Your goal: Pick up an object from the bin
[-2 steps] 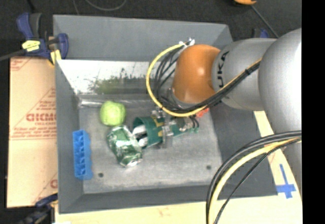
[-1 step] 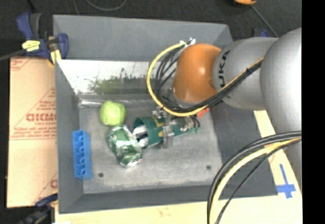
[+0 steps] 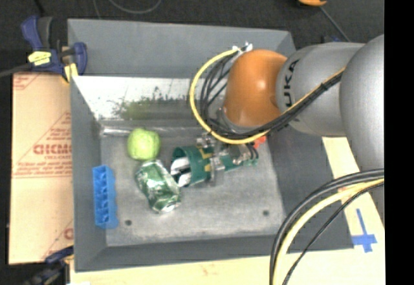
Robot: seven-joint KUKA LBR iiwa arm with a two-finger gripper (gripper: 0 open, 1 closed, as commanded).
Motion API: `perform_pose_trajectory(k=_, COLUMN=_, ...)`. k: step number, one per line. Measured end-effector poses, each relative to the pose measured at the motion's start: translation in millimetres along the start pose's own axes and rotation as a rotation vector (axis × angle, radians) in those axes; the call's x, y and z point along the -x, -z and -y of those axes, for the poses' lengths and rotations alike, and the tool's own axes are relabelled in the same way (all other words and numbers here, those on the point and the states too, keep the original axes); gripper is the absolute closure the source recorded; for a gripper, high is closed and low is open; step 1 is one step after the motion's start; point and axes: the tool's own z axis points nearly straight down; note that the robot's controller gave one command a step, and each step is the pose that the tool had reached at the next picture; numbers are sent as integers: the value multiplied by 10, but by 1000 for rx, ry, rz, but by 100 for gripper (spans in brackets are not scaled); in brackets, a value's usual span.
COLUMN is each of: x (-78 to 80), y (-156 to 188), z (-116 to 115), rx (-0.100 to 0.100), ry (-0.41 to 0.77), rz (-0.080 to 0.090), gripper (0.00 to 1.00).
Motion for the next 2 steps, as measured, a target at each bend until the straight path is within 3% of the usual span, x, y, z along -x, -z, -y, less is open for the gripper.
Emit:
perform_pose_trajectory(k=1, x=21, y=163, z=7, rx=-2, ry=0, rz=8, gripper=100)
perform_pose_trajectory(k=2, x=10, y=280, z=7, rx=-2, ry=0, rz=5, gripper=100)
